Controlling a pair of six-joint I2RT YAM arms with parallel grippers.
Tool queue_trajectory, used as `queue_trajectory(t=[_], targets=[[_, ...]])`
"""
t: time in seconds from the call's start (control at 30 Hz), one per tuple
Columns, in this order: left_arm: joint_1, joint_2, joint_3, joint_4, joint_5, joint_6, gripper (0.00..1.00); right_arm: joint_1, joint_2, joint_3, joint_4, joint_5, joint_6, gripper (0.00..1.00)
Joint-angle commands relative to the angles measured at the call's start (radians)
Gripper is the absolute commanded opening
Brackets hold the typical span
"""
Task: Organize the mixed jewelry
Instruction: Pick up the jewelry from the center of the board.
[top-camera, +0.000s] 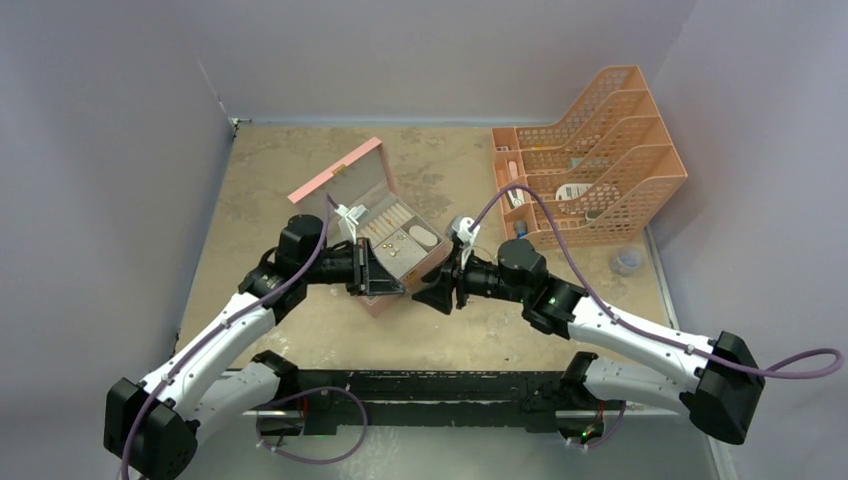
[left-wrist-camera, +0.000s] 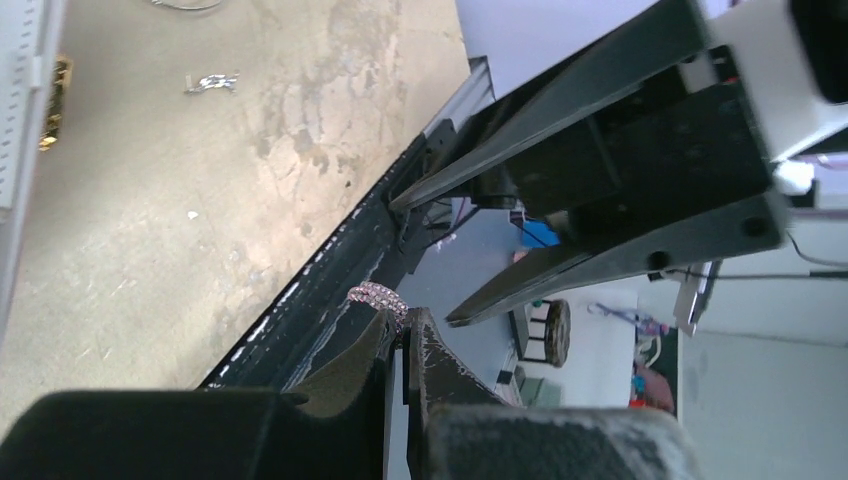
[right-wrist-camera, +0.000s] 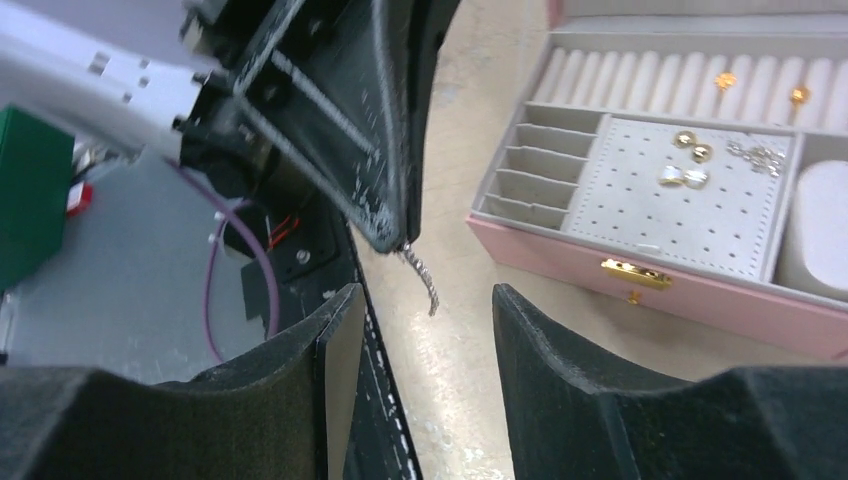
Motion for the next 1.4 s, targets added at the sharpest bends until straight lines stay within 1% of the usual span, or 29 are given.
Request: queue_trajectory(t=[0.0, 0.1, 0.27, 0.5, 0.67, 0.83, 0.97, 1.07, 1.1, 1.2, 1.23, 1.33, 1.37], targets=[[-0.005, 0.011, 0.089, -0.018, 0.129, 0.101, 0.00, 0.010, -0.060, -0.062, 0.187, -0.136, -0.161, 0.54], [-0.004, 0.023, 0.105, -0.025, 0.184, 0.131, 0.00, 0.014, -0.084, -0.083, 0.206, -0.108, -0.224, 0.54], [-0.005, 0.038, 0.119, -0.027, 0.249, 0.161, 0.00, 0.014, -0.071, -0.075, 0.227, -0.140, -0.271, 0.53], [-0.005, 0.042, 0.129, -0.026, 0.267, 0.165, 0.00, 0.035, -0.032, -0.062, 0.254, -0.158, -0.296, 0.52], [-0.005, 0.038, 0.130, -0.032, 0.247, 0.158, 0.00, 0.050, -0.022, -0.058, 0.255, -0.187, -0.309, 0.51], [-0.005, 0.040, 0.128, -0.028, 0.240, 0.152, 0.00, 0.062, 0.000, -0.045, 0.252, -0.194, -0.320, 0.39], [-0.005, 0.040, 0.131, -0.029, 0.244, 0.149, 0.00, 0.070, 0.015, -0.040, 0.243, -0.186, -0.329, 0.35], [-0.005, 0.038, 0.131, -0.029, 0.247, 0.149, 0.00, 0.072, 0.018, -0.036, 0.244, -0.170, -0.334, 0.30], [-0.004, 0.039, 0.131, -0.030, 0.250, 0.151, 0.00, 0.072, 0.016, -0.036, 0.246, -0.154, -0.335, 0.27], [-0.005, 0.038, 0.136, -0.047, 0.246, 0.165, 0.00, 0.073, 0.015, -0.026, 0.232, -0.102, -0.335, 0.13], [-0.005, 0.039, 0.142, -0.063, 0.242, 0.174, 0.00, 0.074, 0.013, -0.022, 0.222, -0.085, -0.335, 0.10], [-0.005, 0.039, 0.162, -0.113, 0.227, 0.208, 0.00, 0.073, -0.006, -0.022, 0.193, -0.039, -0.334, 0.07], [-0.005, 0.038, 0.169, -0.134, 0.217, 0.223, 0.00, 0.074, -0.013, -0.023, 0.184, -0.030, -0.357, 0.06]])
